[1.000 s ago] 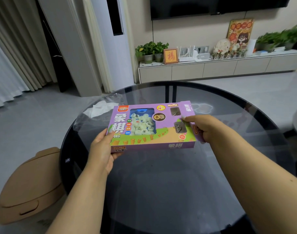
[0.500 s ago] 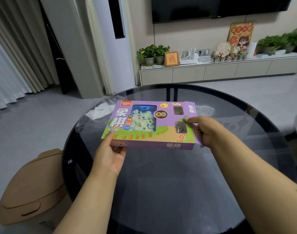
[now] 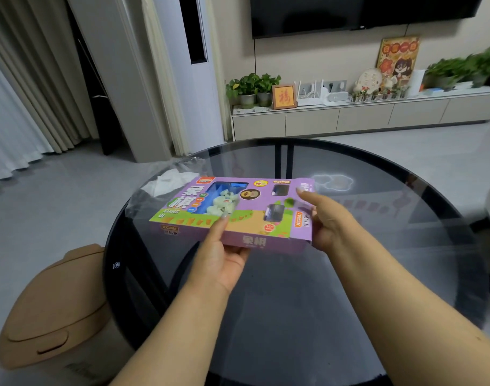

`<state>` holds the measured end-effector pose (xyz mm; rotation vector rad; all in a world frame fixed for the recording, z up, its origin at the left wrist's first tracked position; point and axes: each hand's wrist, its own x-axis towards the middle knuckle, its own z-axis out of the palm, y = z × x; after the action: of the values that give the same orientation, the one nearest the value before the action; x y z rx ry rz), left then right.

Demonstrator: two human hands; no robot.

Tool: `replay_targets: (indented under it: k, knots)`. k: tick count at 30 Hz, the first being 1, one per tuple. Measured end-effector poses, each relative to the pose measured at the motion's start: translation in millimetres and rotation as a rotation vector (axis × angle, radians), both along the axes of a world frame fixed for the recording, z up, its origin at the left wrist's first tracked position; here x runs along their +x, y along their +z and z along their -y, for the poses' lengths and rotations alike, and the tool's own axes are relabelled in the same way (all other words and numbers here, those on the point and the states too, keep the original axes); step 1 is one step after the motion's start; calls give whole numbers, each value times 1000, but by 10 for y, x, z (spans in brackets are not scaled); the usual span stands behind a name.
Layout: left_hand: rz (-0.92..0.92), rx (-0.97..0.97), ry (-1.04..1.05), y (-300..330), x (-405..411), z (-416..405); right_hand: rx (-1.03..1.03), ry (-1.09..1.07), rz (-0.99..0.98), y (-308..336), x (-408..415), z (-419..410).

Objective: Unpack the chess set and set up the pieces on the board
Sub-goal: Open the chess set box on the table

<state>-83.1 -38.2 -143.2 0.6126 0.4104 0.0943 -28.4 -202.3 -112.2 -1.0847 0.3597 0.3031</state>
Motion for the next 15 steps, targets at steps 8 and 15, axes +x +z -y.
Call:
replay_targets:
  k: [8,15]
  knots:
    - [-33,211,143,71,329,-433,-81,-155,-26,8,-25,106]
    - [-79,468,73,301,625,-562,-444,-90,46,20,133,366]
